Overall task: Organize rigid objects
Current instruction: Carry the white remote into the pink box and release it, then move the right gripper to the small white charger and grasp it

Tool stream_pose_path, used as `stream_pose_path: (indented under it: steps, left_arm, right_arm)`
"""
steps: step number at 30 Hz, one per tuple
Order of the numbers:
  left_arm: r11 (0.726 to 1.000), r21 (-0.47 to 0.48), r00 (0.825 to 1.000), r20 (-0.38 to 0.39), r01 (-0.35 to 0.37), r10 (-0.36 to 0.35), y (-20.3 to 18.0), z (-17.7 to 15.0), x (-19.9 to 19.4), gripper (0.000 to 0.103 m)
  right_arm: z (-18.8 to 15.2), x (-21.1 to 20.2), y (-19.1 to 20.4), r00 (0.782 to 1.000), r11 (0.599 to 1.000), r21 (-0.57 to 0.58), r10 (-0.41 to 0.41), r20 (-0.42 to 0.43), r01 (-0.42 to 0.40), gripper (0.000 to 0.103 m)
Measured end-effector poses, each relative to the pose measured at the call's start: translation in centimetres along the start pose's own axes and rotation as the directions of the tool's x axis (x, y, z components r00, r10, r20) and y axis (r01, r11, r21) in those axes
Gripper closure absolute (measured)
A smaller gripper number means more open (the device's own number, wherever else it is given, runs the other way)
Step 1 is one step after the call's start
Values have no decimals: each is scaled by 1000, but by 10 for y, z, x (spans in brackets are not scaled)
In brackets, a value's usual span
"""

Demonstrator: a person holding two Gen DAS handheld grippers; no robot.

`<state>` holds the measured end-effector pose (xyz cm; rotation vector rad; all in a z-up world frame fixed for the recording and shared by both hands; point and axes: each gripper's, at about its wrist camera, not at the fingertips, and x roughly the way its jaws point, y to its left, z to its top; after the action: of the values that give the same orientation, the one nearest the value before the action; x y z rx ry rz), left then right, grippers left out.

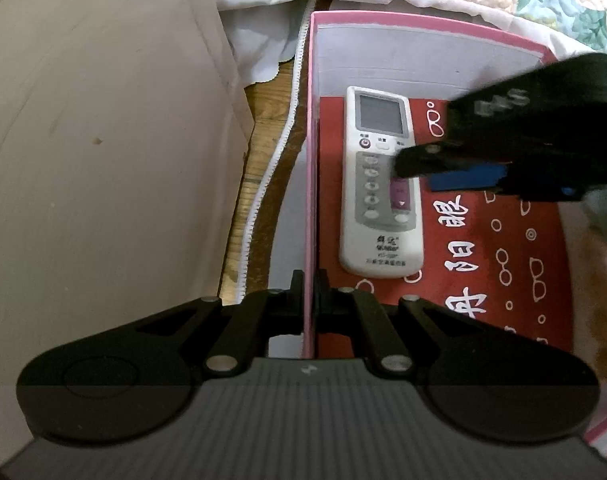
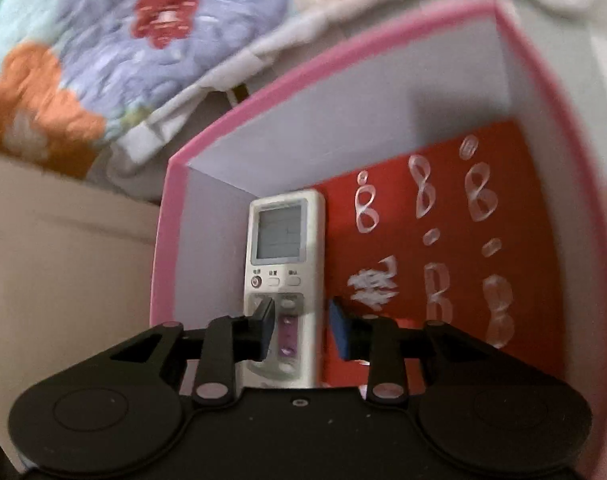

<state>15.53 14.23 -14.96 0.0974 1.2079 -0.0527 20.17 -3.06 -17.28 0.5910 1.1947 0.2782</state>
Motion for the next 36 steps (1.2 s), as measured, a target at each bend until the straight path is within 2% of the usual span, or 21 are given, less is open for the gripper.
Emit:
stream_pose_path:
  steps: [5,10,13,17,22,25,29,33,36]
  left_arm:
    - [1000,-7,1000,0,-1,1,-2,0,-1,99]
    - [1000,-10,1000,-11,-5,4,0,0,0,99]
    - [1000,-1,1000,-20,-20,20,-3,1,1,98]
    - [999,8,999,-30,-35,36,-7,4,3,98]
    - [998,12,997,-46,-54,55,-12,6,4,97]
    - [997,22,996,-52,-68,69,-15,6,4,96]
    - [997,19,996,-55,-75,76,-17,6,5,96]
    - [997,12,996,-49,-72,73,-16,7,6,95]
    - [997,3,997,-34,-72,72,-13,5,5,95]
  right_arm:
    - [-4,-60,10,998,992,-114,60,-13,-61,66]
    - [-14,-137,19,999,941,-338,-26,29,35,63]
    - [-17,-161,9,997,918,-389,-75,8,72,61]
    - [-25,-191,-19,994,917,-386,-106,0,98,58]
    - [-35,-187,-53,985,914,-372,-170,6,160,55]
    - [-40,-176,-72,986,930,-334,-168,-9,155,51]
    - [-50,-163,-101,981,934,-306,-191,20,188,44]
    - [-59,-153,-117,984,934,-308,-177,37,179,42]
    - [-66,-139,-113,993,921,-370,-110,52,121,42]
